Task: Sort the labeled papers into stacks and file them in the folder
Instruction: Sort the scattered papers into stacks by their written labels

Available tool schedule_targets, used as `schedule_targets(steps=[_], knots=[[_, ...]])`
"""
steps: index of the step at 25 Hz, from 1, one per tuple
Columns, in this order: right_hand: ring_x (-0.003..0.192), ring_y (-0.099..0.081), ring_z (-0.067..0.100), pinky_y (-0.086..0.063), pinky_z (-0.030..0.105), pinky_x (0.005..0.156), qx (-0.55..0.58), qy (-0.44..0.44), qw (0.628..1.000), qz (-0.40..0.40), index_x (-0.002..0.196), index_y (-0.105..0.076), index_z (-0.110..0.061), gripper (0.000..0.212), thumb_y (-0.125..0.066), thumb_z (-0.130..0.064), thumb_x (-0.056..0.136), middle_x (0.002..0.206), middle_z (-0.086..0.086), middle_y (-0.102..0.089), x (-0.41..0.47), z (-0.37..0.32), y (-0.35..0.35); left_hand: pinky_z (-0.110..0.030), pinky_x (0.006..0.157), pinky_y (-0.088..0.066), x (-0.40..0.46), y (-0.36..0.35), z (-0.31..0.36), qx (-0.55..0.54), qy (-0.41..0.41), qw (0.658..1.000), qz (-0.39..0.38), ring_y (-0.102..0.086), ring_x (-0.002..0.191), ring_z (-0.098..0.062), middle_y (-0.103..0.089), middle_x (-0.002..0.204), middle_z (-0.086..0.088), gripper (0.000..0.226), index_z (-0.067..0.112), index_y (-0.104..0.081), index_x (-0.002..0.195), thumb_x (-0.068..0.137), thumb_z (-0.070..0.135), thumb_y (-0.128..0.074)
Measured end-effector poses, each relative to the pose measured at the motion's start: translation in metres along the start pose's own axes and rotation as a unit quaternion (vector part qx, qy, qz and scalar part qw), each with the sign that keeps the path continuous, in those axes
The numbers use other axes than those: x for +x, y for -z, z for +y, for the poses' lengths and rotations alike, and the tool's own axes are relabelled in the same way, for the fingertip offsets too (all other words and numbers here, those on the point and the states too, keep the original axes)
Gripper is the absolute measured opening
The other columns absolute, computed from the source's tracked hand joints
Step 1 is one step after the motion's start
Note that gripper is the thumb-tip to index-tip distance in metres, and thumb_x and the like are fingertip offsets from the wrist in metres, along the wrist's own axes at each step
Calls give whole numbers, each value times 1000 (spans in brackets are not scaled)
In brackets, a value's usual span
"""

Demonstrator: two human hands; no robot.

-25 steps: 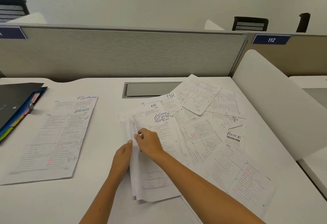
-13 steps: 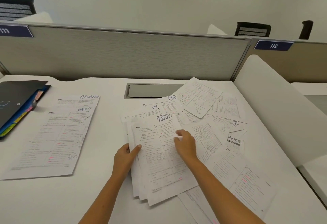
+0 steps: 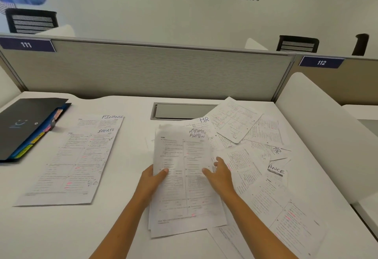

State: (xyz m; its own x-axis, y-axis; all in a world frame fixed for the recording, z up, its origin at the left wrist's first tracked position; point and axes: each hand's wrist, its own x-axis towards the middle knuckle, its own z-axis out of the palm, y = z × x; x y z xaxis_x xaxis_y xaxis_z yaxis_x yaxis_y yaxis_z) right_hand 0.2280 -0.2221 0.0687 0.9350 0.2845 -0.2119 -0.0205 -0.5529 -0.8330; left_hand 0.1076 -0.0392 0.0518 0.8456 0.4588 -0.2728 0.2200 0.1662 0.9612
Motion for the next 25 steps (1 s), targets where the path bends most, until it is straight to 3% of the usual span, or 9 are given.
schedule_targets(steps=[2,6,10,13,16,20,25], knots=[[110,-57,17,-49,29,87,84,-1,996,-26,141,-33,-16,73,-72,-33,81,125,-1,-55,2,-10,17,-53,84,-56,-3,2,19,-56,-5,998,-36,-70,95,-31,-72,108,-11,44,12,-60,117,80,31,-69],[106,-65,19,-52,41,93,229,26,960,-158,116,-63,-22,41,-73,-33,78,110,-3,-71,-1,-36,46,-47,87,-55,-7,2,60,-88,-31,992,-83,-68,102,-29,-71,112,-10,45,13,-63,118,78,32,-67],[96,-66,22,-55,43,86,259,92,958,-77,92,-72,-30,18,-78,-27,75,95,-5,-73,-9,-62,53,-42,82,-57,-7,-9,96,-31,-116,992,-49,-68,98,-27,-73,105,-5,48,22,-69,105,64,47,-75],[90,-65,23,-57,36,74,263,137,954,-44,87,-70,-32,18,-78,-32,70,87,-6,-72,-12,-69,53,-40,81,-57,-4,-13,103,-18,-162,986,-30,-66,97,-23,-71,104,-1,48,27,-69,102,61,50,-74],[89,-65,16,-55,25,67,245,136,959,-32,89,-66,-30,24,-80,-26,71,88,-5,-70,-18,-65,51,-33,76,-58,-5,-12,93,-14,-157,987,-38,-68,94,-16,-73,103,3,55,31,-68,104,56,56,-77],[94,-66,16,-56,21,65,223,103,969,-31,95,-65,-28,40,-83,-35,60,94,-4,-71,-18,-50,42,-31,76,-58,-5,-11,76,7,-127,990,-63,-67,97,-16,-73,103,7,59,33,-68,104,53,60,-77],[89,-67,21,-56,24,61,229,106,967,-19,95,-65,-27,33,-82,-32,67,93,-1,-70,-20,-58,35,-39,83,-58,-2,-14,73,21,-124,990,-68,-65,102,-20,-71,106,2,53,34,-66,108,60,54,-75]])
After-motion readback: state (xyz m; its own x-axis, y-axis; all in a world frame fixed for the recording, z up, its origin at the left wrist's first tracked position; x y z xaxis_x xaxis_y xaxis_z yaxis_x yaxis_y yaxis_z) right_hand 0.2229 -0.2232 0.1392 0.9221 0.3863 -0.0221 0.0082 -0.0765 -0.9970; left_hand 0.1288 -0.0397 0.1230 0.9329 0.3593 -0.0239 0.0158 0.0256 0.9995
